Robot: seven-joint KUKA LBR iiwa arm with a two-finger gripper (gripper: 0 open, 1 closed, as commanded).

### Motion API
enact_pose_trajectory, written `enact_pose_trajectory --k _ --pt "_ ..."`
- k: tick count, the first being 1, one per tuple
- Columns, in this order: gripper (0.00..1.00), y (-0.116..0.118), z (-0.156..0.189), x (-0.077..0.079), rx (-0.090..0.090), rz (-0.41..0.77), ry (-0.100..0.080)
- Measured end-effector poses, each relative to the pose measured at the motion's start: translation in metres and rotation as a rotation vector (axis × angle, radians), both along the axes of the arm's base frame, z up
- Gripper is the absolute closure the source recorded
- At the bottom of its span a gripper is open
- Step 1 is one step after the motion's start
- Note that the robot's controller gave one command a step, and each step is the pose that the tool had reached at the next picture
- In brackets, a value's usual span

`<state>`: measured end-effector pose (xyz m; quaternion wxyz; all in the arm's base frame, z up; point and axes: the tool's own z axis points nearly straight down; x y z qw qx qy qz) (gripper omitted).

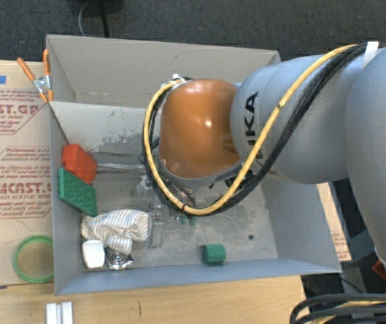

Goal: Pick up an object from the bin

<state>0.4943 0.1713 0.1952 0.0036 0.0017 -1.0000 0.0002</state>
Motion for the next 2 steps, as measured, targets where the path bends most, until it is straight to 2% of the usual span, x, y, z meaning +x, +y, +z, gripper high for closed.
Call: enact_pose_trajectory --k 1,2 --pt "0.00 -0.001 0.005 0.002 0.002 -0.003 -0.007" --pt "0.00 0.005 -0.048 0.008 0.003 0.062 -0.011"
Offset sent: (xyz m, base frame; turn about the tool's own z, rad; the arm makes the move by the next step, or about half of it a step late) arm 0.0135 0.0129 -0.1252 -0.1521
